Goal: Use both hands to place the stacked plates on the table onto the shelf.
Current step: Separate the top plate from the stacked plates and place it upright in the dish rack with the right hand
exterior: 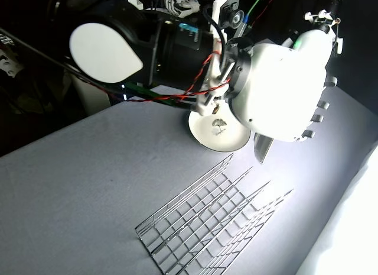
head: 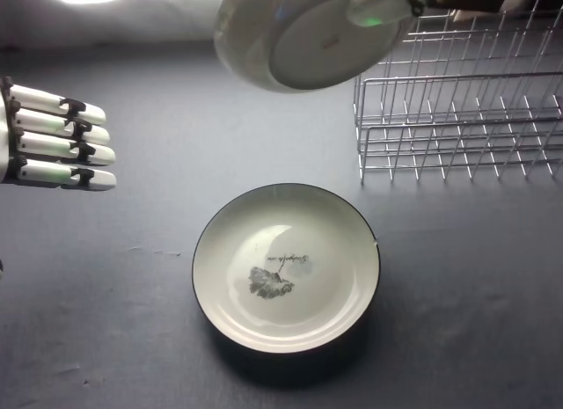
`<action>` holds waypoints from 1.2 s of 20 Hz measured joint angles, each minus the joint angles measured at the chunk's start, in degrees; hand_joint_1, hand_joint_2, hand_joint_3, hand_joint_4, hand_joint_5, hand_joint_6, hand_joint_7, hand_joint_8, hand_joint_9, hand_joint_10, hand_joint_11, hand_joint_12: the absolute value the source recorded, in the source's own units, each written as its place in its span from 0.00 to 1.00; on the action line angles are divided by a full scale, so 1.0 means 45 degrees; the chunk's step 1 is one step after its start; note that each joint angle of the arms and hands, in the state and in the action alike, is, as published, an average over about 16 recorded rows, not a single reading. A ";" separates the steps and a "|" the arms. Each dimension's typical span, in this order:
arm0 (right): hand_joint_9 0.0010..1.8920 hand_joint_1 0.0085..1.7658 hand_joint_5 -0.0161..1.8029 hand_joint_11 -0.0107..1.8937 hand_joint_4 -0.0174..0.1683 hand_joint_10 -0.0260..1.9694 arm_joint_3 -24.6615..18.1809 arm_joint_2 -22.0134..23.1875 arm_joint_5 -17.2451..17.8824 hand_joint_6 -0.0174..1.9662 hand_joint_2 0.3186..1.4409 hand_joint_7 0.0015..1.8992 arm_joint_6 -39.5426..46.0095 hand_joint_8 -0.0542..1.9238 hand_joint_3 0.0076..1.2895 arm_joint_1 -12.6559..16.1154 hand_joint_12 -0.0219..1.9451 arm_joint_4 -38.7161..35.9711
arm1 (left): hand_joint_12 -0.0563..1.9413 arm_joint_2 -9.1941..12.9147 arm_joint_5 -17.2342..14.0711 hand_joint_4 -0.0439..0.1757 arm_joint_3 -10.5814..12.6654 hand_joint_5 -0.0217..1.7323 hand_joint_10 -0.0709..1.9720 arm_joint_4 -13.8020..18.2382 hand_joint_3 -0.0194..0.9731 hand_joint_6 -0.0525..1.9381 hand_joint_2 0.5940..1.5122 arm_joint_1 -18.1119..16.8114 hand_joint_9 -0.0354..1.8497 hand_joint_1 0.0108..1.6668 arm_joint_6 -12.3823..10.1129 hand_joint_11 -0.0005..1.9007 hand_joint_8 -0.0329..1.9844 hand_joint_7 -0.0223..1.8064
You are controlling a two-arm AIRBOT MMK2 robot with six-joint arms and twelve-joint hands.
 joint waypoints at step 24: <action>0.55 0.76 0.57 0.44 0.06 0.40 0.0624 0.1948 0.0391 0.42 0.58 0.59 0.0073 0.33 0.01 -0.1219 0.64 -0.1249 | 0.03 -0.3498 -0.4639 0.20 0.2757 0.02 0.04 0.0804 0.03 0.04 0.57 -0.0269 0.03 0.00 -0.0497 0.01 0.01 0.02</action>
